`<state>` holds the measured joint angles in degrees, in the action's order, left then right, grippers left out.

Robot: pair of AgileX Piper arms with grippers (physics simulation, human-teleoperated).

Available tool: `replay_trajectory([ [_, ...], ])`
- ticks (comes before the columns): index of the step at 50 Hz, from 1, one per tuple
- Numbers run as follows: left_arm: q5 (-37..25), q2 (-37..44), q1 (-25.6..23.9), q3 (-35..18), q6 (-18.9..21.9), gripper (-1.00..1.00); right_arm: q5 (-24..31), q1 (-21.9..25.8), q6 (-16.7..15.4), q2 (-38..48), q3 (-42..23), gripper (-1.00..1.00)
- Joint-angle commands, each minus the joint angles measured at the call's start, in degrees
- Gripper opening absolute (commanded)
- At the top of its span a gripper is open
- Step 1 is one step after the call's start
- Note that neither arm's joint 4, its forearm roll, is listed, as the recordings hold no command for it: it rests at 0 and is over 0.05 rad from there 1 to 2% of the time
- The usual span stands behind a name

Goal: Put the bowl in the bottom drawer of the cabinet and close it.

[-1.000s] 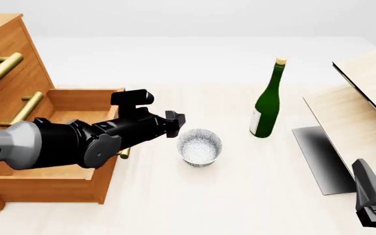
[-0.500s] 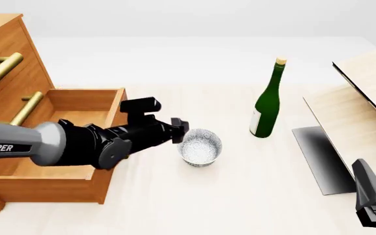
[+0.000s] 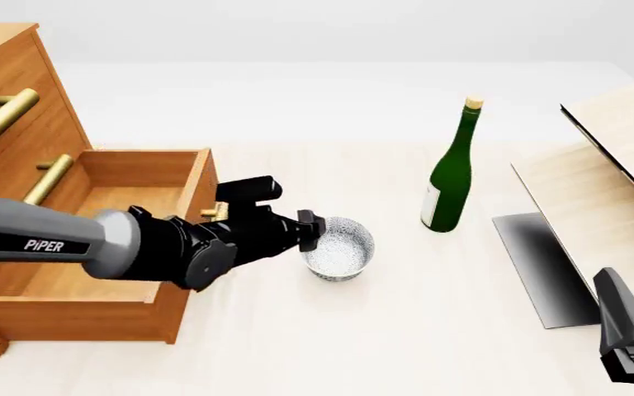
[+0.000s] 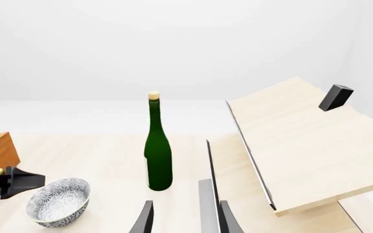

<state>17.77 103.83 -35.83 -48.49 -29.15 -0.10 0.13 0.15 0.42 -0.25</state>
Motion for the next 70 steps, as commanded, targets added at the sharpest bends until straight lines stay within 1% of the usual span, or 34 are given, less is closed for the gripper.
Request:
replay_trajectory([
  [1,-0.14,2.12,-0.74,-0.75,-1.77,1.0,0.0,0.0,0.0,0.0,0.0,1.0],
  [18,0.07,5.24,-1.65,-1.57,-4.28,1.0,0.0,0.01,0.0,0.0,0.0,1.0],
  [42,0.25,8.74,-1.98,-2.88,-6.16,1.0,0.0,0.01,0.0,-0.01,0.0,1.0],
  [48,0.22,8.3,-1.96,-2.65,-6.03,1.0,0.0,-0.01,0.01,0.0,0.0,1.0],
  [49,0.3,8.04,-1.87,-2.54,-6.06,-1.0,0.0,0.0,0.0,0.0,0.0,1.0],
  [52,0.54,7.58,-2.03,-2.24,-6.17,-1.0,0.0,0.0,0.0,-0.01,0.0,1.0],
  [70,1.59,2.8,-1.26,0.22,-3.42,-1.0,0.0,0.0,-0.01,0.0,0.0,1.0],
])
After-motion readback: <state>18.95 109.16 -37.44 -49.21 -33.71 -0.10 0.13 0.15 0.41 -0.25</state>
